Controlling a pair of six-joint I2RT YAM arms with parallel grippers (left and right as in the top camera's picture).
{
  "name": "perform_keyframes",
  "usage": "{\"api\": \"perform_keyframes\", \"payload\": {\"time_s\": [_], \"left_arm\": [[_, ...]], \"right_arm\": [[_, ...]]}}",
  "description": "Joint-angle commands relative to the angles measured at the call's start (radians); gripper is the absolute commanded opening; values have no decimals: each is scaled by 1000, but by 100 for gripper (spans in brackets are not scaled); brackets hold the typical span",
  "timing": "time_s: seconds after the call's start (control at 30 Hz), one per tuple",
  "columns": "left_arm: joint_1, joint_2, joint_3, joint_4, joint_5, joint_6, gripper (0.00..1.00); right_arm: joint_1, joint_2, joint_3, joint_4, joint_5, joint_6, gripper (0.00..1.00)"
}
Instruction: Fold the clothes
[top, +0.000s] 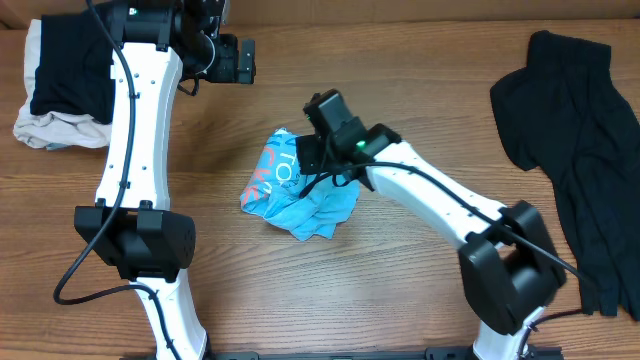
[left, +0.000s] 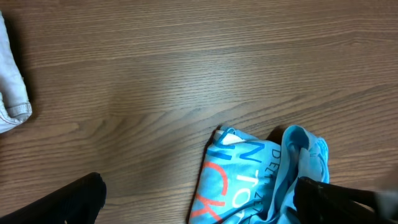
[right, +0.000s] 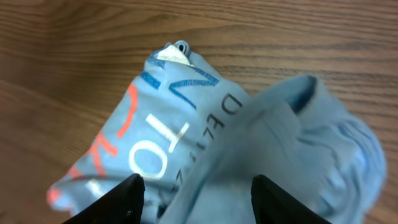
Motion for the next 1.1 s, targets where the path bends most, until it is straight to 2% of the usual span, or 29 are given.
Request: {"api": "perform_keyframes", "payload": {"time_s": [0.0, 0.27, 0.37, 0.5, 0.63, 0.8, 1.07], "left_arm": [[2, 7, -4, 3, -9, 23, 100], [2, 7, -4, 0, -9, 23, 100], [2, 7, -4, 0, -9, 23, 100], [2, 7, -4, -3, -10, 23, 100], [2, 7, -4, -5, -9, 23, 100], [2, 7, -4, -8, -10, 24, 100], [2, 7, -4, -16, -36, 53, 100]], "right_arm": [[8, 66, 17, 32, 74, 19, 59], [14, 95, 17, 15, 131, 19, 59], [14, 95, 17, -7, 148, 19, 48], [13, 95, 32, -44, 149, 33, 22], [13, 90, 113, -161, 148, 47, 8], [-8, 87, 227, -341, 138, 114, 5], [-107, 87, 223, -572, 40, 177, 6]]}}
